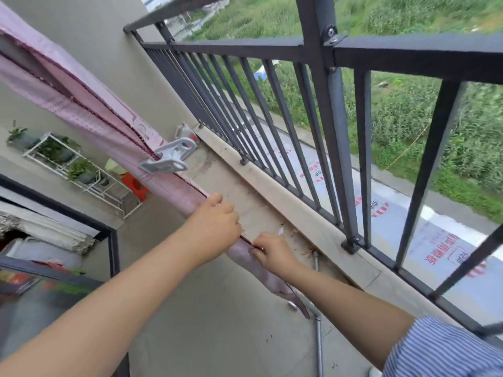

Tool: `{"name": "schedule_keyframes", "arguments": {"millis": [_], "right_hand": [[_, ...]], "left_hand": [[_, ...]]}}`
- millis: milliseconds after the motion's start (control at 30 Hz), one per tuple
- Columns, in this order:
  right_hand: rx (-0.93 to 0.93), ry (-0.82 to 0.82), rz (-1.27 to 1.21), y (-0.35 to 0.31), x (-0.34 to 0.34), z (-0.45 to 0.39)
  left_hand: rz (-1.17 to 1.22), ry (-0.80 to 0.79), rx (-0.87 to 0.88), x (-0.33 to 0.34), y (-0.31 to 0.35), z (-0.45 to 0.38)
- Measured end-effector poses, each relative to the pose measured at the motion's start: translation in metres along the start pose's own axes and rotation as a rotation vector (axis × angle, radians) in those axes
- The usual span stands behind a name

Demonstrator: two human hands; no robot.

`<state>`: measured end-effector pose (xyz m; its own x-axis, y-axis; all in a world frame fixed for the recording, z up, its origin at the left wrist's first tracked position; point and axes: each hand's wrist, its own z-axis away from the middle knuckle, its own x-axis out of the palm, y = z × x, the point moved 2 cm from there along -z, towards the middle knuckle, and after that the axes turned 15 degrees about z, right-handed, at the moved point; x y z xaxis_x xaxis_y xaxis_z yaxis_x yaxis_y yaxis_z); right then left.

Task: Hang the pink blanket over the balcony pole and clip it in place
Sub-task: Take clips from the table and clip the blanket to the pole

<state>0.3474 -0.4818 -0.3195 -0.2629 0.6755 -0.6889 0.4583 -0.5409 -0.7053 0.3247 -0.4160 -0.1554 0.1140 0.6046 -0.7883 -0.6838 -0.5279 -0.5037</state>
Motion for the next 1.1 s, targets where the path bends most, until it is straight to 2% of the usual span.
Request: {"name": "schedule_keyframes", "arguments": {"millis": [100, 333, 467, 533, 667, 767, 833, 933, 967, 1100], "right_hand": [[0.005, 0.003, 0.003, 0.006, -0.001, 0.002], [0.031, 0.101, -0.052, 0.017, -0.005, 0.007], [0.018, 0.09, -0.078, 0.019, -0.015, 0.009], [0.049, -0.002, -0.126, 0.02, -0.018, 0.01], [0.228, -0.284, -0.292, 0.031, -0.024, 0.013], [0.245, -0.397, -0.221, 0.043, -0.026, 0.019], [0.276, -0.395, -0.273, 0.052, -0.026, 0.021], [0.368, -0.317, -0.561, 0.055, -0.037, 0.021], [0.359, -0.265, -0.586, 0.055, -0.043, 0.021], [0.219, -0.002, -0.428, 0.049, -0.072, 0.018]], "left_hand": [[-0.037, -0.014, -0.035, 0.011, 0.019, -0.007], [0.046, 0.098, -0.043, 0.025, 0.023, -0.018], [0.087, 0.182, -0.029, 0.026, 0.02, -0.016], [0.127, 0.204, -0.032, 0.026, 0.016, -0.016], [0.144, 0.207, -0.018, 0.03, 0.014, -0.017], [0.14, 0.219, -0.003, 0.032, 0.015, -0.019], [0.139, 0.229, 0.0, 0.032, 0.015, -0.02], [0.131, 0.243, 0.011, 0.035, 0.015, -0.019], [0.127, 0.244, 0.014, 0.035, 0.015, -0.018], [0.13, 0.239, 0.017, 0.034, 0.014, -0.019]]}}
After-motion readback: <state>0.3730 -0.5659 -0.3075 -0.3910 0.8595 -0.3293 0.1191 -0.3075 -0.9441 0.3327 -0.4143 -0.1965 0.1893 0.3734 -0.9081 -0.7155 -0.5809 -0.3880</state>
